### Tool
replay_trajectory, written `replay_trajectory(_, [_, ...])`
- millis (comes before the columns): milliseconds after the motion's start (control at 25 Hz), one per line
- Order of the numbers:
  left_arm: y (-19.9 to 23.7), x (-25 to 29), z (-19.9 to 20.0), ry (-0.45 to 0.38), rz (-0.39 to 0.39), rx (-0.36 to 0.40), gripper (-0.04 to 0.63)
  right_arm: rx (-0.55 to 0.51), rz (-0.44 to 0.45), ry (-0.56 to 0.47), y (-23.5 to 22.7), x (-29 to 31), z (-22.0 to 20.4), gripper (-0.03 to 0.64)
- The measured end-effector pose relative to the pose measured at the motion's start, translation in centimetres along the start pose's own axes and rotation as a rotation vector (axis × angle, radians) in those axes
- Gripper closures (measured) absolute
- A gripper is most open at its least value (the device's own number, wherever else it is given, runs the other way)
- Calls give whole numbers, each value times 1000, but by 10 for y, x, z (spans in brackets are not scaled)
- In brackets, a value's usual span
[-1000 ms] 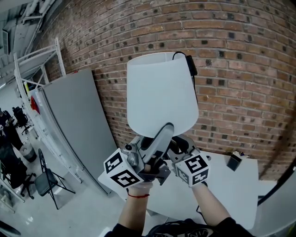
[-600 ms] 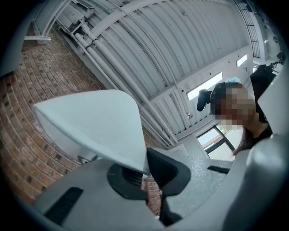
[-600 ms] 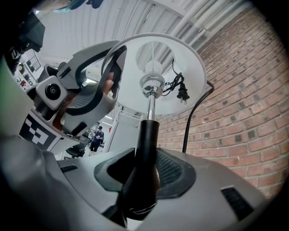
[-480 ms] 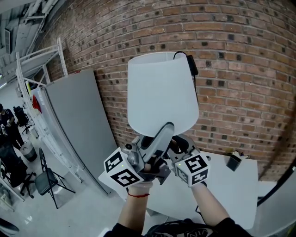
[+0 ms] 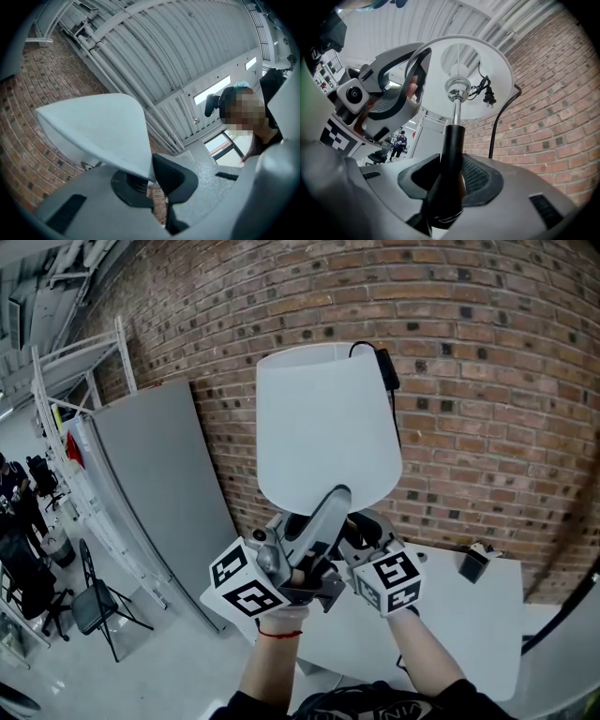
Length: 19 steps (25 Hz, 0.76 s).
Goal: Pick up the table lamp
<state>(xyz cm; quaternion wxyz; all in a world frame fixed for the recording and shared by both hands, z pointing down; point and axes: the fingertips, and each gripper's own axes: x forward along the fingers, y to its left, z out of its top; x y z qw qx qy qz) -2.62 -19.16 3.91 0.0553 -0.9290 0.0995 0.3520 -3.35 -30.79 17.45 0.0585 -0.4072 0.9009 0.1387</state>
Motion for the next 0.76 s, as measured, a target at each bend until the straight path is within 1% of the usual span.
replay_trajectory(760, [6,-7,8,-4,-4,16,586,-19,5,-18,4,13,3,472])
